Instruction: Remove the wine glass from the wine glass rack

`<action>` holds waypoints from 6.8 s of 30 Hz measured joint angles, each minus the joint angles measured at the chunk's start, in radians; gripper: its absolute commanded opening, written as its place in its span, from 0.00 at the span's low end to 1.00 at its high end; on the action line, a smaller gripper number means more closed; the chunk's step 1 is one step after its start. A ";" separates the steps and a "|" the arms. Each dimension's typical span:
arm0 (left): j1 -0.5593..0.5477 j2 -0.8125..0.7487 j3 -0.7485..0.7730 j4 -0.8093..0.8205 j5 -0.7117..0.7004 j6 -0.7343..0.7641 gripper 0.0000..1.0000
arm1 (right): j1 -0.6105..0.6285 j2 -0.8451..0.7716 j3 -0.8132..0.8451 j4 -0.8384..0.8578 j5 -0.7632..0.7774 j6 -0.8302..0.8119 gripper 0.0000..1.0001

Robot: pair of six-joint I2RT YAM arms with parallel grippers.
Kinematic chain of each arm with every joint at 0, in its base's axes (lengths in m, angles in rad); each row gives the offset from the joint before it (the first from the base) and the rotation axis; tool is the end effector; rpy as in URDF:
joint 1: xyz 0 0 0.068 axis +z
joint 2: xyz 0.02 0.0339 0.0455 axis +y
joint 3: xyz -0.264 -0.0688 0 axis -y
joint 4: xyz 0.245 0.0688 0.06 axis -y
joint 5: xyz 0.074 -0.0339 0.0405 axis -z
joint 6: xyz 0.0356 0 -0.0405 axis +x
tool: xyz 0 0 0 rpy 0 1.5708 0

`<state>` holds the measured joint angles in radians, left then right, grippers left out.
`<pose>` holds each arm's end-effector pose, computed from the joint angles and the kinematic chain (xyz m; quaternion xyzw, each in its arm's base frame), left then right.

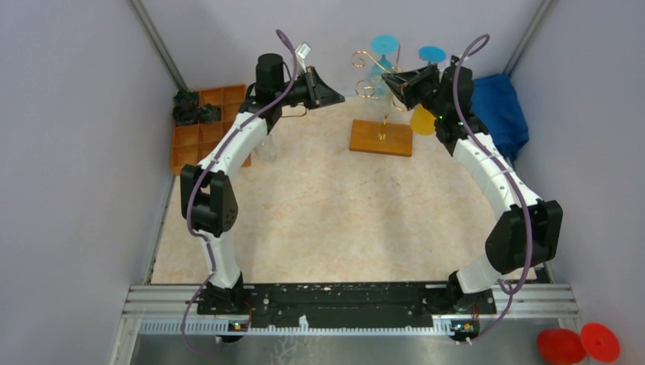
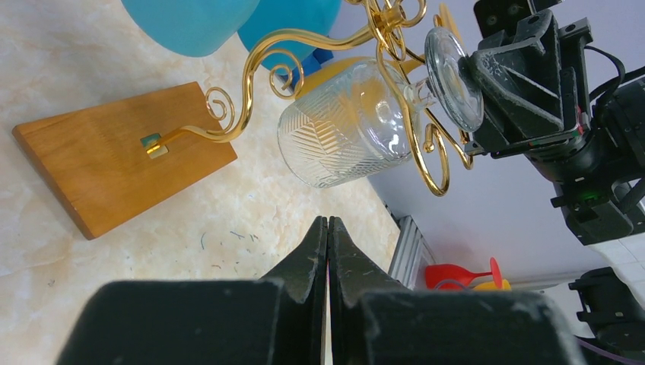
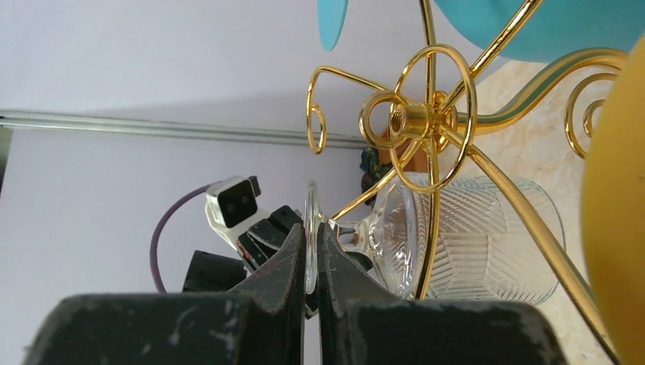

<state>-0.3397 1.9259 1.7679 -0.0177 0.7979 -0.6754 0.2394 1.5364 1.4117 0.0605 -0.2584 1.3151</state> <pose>0.4257 -0.1775 0.3645 0.1280 0.7380 -0.5479 0.3726 0.3570 0.0965 0.3994 0.2949 0.6664 0.5427 0.4176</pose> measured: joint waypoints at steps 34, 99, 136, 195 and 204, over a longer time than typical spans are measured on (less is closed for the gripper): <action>0.004 0.000 0.000 -0.039 0.000 0.023 0.02 | -0.013 -0.002 0.025 -0.011 0.007 0.098 0.00; 0.011 -0.045 -0.071 -0.080 -0.031 0.031 0.00 | 0.132 -0.273 -0.195 -0.138 0.064 -0.048 0.00; 0.005 -0.285 -0.783 1.490 0.225 -0.831 0.79 | 0.197 -0.342 -0.528 0.956 -0.177 0.230 0.00; -0.002 -0.638 0.091 -0.357 -0.557 0.247 0.00 | 0.321 -0.418 -0.650 0.826 -0.127 -0.034 0.62; -0.020 -0.191 0.360 -0.875 -0.836 0.407 0.00 | 0.321 -0.648 -0.288 -0.042 0.126 -0.544 0.62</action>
<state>-0.3599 1.7348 2.1277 -0.8925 -0.0380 -0.2684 0.5602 0.8883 1.1236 0.0189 -0.1326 0.7708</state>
